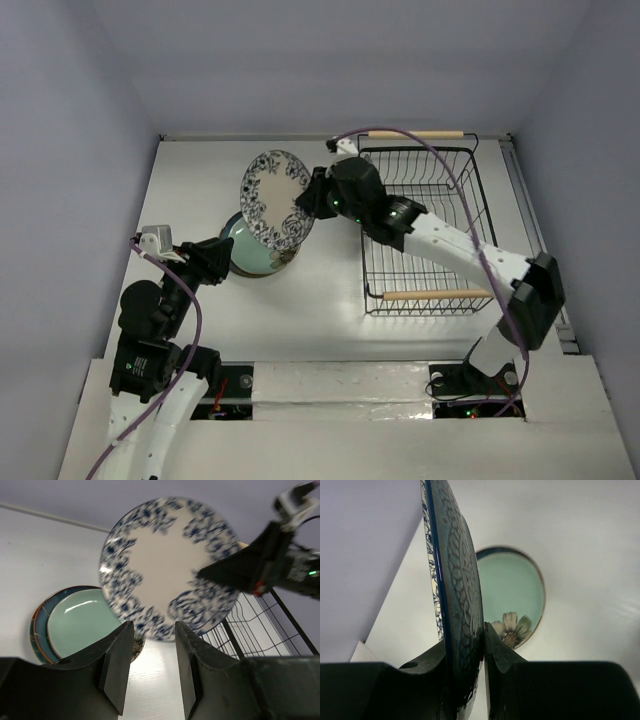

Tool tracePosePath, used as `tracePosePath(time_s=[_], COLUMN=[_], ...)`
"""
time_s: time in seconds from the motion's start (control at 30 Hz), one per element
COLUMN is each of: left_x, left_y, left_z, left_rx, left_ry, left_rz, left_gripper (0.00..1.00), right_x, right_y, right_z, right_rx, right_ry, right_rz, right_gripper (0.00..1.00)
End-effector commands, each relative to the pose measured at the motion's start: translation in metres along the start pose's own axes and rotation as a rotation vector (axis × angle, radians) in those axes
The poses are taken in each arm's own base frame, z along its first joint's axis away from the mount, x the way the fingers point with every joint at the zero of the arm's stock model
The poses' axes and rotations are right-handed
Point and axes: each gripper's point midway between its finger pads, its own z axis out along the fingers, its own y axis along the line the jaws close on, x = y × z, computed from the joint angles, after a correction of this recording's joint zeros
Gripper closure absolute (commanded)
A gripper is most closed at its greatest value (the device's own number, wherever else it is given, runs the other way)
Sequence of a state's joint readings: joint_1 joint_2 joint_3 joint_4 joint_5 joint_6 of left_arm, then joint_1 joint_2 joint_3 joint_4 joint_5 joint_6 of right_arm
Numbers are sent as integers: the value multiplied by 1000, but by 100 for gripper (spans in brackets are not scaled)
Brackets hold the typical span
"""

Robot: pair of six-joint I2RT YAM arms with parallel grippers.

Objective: Unload the plates from the dish rack

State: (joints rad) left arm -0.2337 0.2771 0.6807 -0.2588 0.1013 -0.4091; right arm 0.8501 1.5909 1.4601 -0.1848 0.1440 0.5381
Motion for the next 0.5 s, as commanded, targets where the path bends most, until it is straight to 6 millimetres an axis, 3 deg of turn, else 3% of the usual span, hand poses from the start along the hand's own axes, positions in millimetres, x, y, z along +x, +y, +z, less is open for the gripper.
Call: tracePosePath(time_s=[0.0,0.2,0.47], left_x=[-10,-11,-11], left_y=[-6,-6,-7], left_z=[1,0,0], left_rx=[24,27,30], left_ry=[-38,-44,-46], left_rz=[-1,0,2], left_gripper=[64,64,64], right_x=[-82,-32,12], right_y=[77,66,48], right_z=[-11,47,89], right_rx=[-283,-262,-229], right_ry=[-231,-125,-71], right_rz=[186,283,407], right_gripper=[100,100,98])
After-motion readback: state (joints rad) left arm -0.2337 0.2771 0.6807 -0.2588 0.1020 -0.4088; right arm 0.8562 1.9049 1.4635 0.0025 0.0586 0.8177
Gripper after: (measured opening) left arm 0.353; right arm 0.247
